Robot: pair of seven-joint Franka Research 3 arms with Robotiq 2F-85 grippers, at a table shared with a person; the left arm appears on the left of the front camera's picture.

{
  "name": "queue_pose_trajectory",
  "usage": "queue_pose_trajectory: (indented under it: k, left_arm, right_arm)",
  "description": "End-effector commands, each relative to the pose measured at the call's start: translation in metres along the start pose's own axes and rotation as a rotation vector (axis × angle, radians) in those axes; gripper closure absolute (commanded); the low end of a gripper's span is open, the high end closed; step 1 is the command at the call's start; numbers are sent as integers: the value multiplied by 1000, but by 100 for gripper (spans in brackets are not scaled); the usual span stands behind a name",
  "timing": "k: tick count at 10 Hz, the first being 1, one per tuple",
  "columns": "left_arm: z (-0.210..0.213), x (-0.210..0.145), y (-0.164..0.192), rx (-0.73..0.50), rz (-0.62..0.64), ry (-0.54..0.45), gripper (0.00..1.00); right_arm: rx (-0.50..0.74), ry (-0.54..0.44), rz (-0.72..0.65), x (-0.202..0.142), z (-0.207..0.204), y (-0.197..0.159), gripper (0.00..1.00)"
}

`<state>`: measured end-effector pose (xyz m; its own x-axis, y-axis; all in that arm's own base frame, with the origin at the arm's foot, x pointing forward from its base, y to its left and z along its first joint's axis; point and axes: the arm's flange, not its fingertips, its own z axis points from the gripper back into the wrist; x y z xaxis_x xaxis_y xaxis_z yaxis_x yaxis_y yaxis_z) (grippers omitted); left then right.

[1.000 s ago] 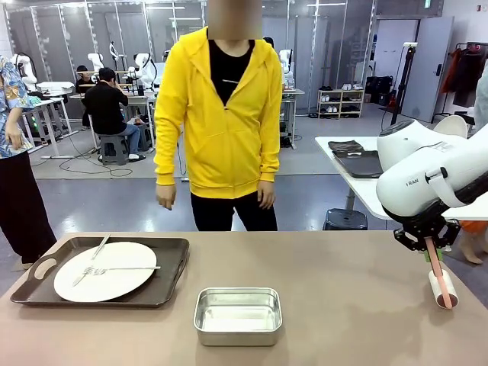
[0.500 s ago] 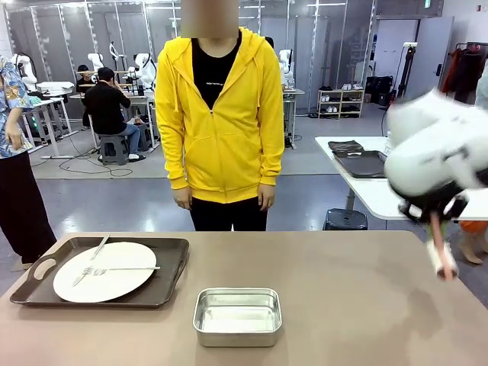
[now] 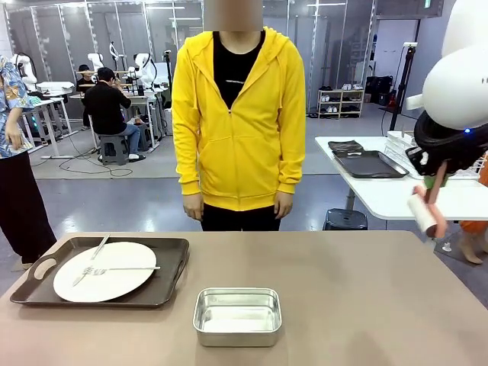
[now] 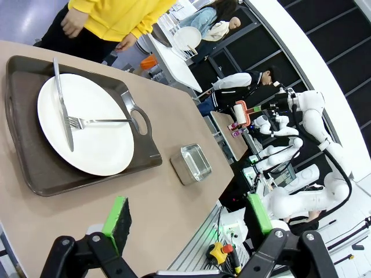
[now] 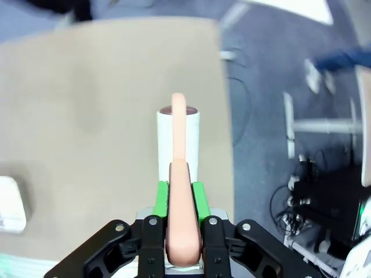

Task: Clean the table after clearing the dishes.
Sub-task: When the left (or right) Handle tray is removed, use the left hand (or right hand) to clean the left (or right) side of the table with the Lint Roller.

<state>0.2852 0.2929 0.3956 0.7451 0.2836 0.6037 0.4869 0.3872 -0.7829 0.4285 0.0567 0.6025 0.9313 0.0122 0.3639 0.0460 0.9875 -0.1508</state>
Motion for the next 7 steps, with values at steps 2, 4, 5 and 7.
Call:
queue_pose_trajectory:
  k: [2,4,5,7]
  left_arm:
    - [3,-1,-2,-5,-10,-5,0]
    - [3,-1,-2,-5,-10,-5,0]
    - [3,-1,-2,-5,-10,-5,0]
    - [3,-1,-2,-5,-10,-5,0]
  right_arm:
    - [73,-42,321,-8,1,30,79]
    - [74,-61,475,-8,-4,45,79]
    - [66,-75,538,-12,-7,54,79]
    - [74,-30,469,-9,0,57,79]
